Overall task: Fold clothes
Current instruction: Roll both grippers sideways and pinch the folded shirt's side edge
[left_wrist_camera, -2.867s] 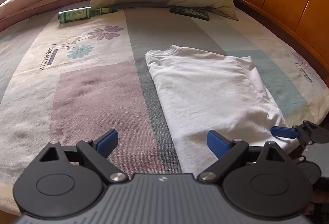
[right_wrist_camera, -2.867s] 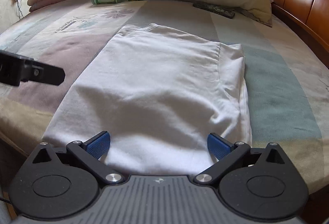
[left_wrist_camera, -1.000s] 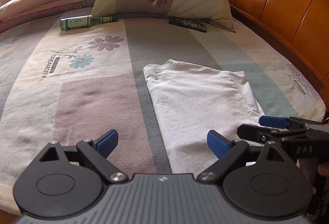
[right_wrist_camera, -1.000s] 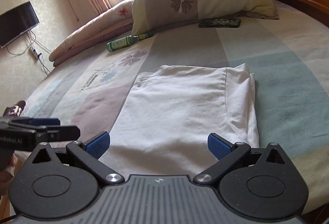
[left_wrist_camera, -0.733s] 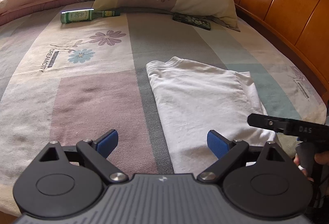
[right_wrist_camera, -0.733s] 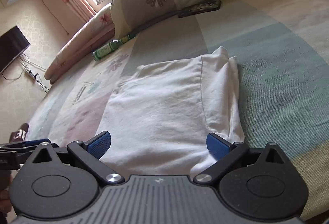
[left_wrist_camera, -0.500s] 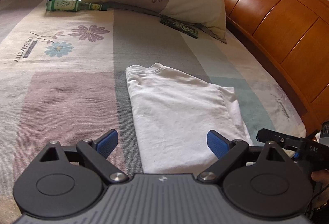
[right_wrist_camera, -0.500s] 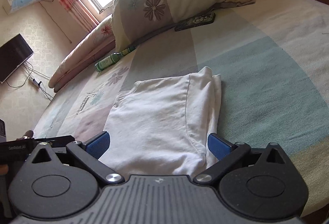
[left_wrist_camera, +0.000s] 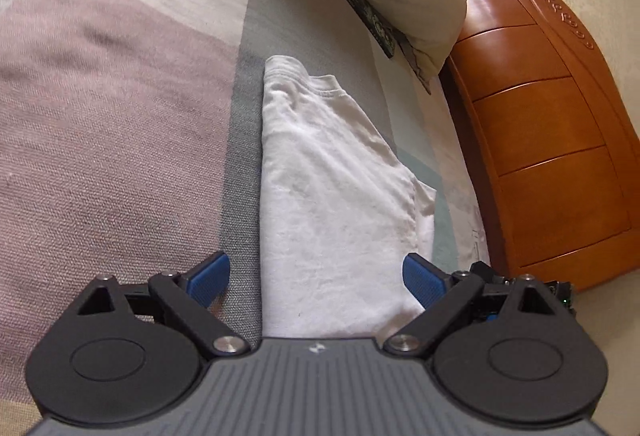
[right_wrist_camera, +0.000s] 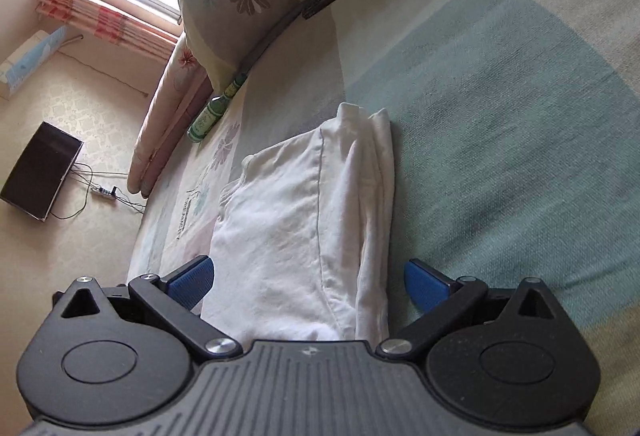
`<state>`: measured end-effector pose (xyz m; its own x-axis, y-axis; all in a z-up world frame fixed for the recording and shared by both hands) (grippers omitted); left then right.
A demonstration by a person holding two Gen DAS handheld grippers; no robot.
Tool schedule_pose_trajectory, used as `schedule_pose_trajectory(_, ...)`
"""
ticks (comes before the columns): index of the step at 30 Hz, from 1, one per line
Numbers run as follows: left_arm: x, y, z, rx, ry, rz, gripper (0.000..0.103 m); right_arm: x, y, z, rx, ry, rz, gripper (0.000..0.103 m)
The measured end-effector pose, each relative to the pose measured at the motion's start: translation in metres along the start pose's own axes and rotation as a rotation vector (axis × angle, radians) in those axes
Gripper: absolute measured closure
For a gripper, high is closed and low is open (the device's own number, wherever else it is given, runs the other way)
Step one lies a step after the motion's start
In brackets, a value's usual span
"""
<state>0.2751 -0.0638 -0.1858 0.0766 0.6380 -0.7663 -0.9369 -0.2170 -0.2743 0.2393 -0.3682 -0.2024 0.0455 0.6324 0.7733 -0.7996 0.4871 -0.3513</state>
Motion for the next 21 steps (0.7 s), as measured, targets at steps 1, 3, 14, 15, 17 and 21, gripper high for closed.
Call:
schedule_pose_trajectory(1, 0.0, -0.004, -0.003, 0.004, 0.012, 0.002, 0.01, -0.001, -0.004, -0.003, 0.005, -0.01, -0.007, 0.0)
schedule_pose_trajectory(3, -0.002, -0.013, -0.01, 0.012, 0.035, 0.005, 0.01, -0.001, -0.013, -0.009, 0.004, -0.024, -0.012, 0.0)
schedule_pose_trajectory(14, -0.022, -0.044, -0.05, 0.016, 0.08, -0.009, 0.006, 0.002, -0.046, -0.036, -0.011, -0.035, 0.009, 0.0)
schedule_pose_trajectory(15, -0.022, -0.039, -0.048, 0.025, 0.086, -0.008, 0.006, 0.003, -0.042, -0.035, -0.008, -0.035, 0.009, 0.0)
schedule_pose_trajectory(17, -0.022, -0.027, -0.044, 0.046, 0.1, -0.003, 0.006, 0.004, -0.031, -0.029, 0.009, -0.042, 0.002, 0.0)
schedule_pose_trajectory(21, -0.02, -0.003, -0.034, 0.08, 0.139, 0.018, 0.005, 0.009, 0.001, -0.014, 0.067, -0.083, -0.019, 0.0)
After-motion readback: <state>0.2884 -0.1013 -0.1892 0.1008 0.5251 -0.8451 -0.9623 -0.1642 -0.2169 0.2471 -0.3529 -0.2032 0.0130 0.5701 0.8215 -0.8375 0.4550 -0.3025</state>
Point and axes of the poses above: each gripper's, at about its wrist camera, not at the fingertips, and z roughly against the way its jaws point, x to its left, y to its underside, the point moved 8 cm from there along -z, roughly the way its jaws point, and after that the axes turned 1 degree about y, right-handed, at the moved point
